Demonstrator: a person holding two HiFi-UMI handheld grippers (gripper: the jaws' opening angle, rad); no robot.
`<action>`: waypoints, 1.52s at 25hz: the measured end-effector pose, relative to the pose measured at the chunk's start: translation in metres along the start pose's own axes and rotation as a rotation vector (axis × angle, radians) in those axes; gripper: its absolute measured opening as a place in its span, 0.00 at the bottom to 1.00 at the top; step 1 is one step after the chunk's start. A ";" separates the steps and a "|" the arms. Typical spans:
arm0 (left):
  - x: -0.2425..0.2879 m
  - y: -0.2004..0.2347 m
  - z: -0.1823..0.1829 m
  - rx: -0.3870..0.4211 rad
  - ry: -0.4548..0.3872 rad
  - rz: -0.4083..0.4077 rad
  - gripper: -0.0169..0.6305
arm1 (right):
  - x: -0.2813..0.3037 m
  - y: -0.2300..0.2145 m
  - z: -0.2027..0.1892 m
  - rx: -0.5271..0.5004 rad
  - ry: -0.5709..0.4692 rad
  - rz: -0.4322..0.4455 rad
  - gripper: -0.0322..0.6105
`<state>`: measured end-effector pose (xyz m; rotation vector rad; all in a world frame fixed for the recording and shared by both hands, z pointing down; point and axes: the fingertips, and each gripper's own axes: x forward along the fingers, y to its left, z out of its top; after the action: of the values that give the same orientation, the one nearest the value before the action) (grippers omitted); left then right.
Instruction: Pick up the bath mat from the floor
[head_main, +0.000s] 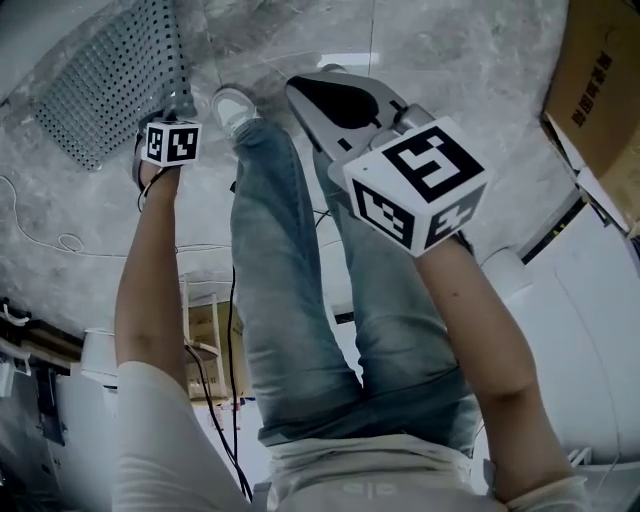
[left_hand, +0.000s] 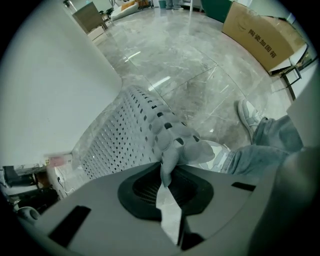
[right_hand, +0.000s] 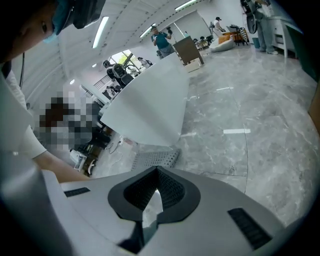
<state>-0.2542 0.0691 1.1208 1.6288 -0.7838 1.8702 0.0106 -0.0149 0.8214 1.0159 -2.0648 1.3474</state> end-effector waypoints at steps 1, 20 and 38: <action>-0.006 -0.002 0.001 0.000 0.003 -0.004 0.09 | -0.004 0.000 0.003 -0.008 0.001 0.004 0.09; -0.146 -0.040 0.020 -0.126 -0.054 -0.084 0.09 | -0.071 0.002 -0.001 -0.069 0.049 0.020 0.09; -0.289 -0.025 0.020 -0.236 -0.197 -0.081 0.07 | -0.134 0.039 0.026 -0.090 0.012 0.024 0.09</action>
<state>-0.1854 0.0660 0.8386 1.6814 -0.9659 1.5146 0.0621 0.0149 0.6927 0.9458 -2.1145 1.2567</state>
